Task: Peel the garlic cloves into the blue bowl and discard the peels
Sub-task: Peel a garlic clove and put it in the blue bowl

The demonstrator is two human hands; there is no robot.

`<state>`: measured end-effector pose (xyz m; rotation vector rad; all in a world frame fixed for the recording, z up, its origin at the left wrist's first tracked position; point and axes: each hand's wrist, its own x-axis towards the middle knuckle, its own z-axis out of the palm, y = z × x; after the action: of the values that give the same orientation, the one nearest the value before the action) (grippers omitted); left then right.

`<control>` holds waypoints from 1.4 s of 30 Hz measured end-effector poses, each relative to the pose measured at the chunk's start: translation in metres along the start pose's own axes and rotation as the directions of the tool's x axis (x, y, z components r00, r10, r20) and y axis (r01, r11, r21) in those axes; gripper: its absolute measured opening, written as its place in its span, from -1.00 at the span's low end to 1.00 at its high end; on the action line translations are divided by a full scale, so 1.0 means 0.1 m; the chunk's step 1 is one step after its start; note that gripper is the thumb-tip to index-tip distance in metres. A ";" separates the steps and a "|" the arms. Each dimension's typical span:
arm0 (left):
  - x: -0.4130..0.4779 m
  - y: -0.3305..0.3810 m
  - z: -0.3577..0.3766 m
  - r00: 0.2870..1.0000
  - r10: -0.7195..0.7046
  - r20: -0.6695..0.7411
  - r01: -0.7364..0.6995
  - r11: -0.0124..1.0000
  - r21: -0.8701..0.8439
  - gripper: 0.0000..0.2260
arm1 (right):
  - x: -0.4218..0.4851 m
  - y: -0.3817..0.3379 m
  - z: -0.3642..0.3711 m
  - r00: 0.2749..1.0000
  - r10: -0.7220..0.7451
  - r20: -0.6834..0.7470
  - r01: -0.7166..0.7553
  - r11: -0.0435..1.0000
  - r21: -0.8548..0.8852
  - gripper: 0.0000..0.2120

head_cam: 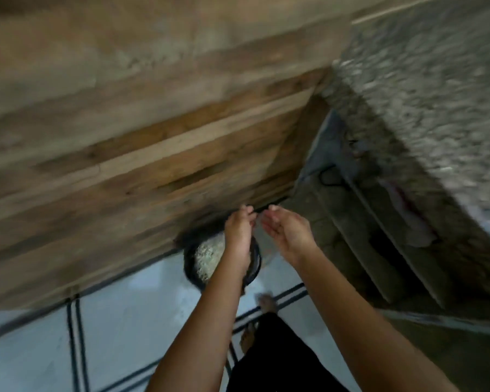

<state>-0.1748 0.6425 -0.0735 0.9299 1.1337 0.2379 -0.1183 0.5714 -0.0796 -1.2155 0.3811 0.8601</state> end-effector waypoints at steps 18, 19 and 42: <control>-3.26 -1.15 3.70 0.552 -0.058 0.832 -0.266 0.933 0.242 -0.87 | -2.65 -2.02 -4.02 0.604 -0.514 -0.609 0.726 0.670 0.155 -0.95; -3.41 -1.32 3.84 0.528 -0.084 0.845 -0.274 0.925 0.263 -0.87 | -2.73 -2.02 -4.25 0.578 -0.517 -0.632 0.732 0.670 0.122 -0.95; -3.65 -2.51 4.89 0.480 -0.258 0.839 -0.506 0.699 0.505 -0.91 | -2.78 -1.76 -6.10 0.298 -0.559 -0.774 0.047 0.818 -0.573 -0.92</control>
<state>0.0103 0.0199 0.0390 1.5895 0.0779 -0.6030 -0.0539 -0.1116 0.0185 -2.1168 0.8525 -0.2730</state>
